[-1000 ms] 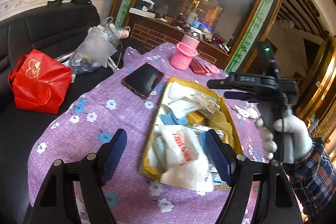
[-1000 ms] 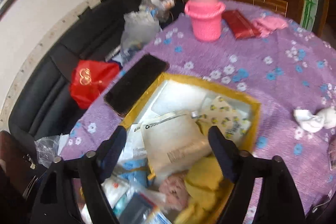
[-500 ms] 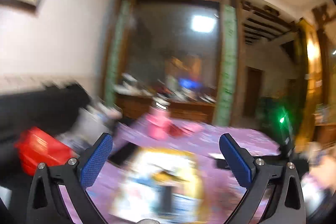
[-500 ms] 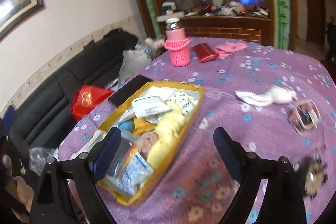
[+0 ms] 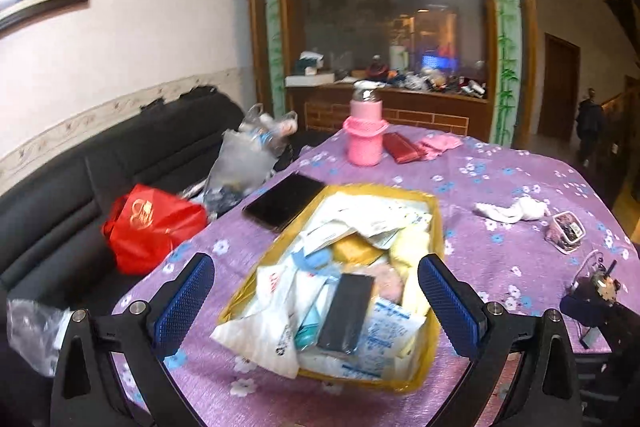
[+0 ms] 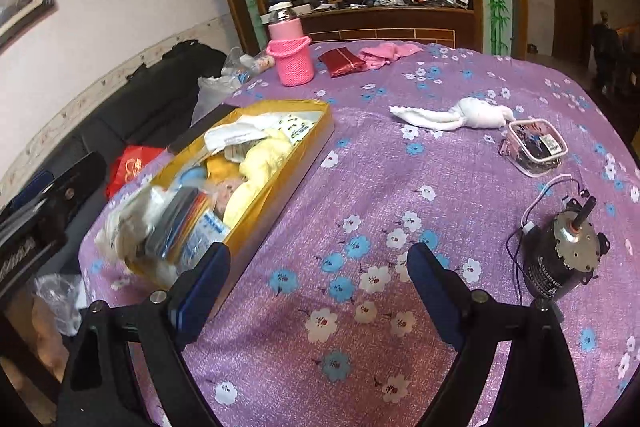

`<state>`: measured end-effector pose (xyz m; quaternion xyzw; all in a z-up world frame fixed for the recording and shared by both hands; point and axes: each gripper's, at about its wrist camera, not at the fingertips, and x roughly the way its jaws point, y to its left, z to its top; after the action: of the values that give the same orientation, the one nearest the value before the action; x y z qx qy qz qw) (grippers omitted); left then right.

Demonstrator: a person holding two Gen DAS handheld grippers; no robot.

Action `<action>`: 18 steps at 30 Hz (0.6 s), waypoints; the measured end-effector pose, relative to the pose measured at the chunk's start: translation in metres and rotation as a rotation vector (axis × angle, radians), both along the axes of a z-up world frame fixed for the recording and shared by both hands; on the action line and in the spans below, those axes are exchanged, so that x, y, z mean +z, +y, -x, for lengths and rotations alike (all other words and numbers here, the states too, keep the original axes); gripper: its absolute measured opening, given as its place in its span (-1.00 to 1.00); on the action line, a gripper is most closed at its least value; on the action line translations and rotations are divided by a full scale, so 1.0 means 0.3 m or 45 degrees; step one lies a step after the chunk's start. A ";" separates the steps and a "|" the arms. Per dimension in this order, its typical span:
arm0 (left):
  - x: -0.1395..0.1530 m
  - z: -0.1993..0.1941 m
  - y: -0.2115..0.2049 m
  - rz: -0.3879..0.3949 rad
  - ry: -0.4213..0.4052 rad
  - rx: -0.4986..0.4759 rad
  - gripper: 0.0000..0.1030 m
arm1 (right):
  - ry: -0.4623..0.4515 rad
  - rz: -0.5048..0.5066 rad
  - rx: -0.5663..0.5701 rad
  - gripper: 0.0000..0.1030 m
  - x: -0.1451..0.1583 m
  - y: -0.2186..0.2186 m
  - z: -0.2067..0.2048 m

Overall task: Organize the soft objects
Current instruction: 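Open both tools over the box and move them back toward the white towel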

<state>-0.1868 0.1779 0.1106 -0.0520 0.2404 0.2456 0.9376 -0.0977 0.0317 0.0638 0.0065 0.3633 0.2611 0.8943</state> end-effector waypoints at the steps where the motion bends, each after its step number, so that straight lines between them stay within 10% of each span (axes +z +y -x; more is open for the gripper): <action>1: -0.002 0.001 0.009 0.004 0.005 0.009 0.99 | -0.008 0.014 0.007 0.74 -0.001 0.006 0.006; 18: -0.050 -0.015 0.069 0.068 0.050 -0.005 0.99 | -0.012 0.114 0.102 0.74 -0.030 0.116 0.060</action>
<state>-0.1824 0.1986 0.0955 -0.0718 0.2655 0.2381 0.9315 -0.1157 0.0666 0.0547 -0.0491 0.3703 0.2802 0.8843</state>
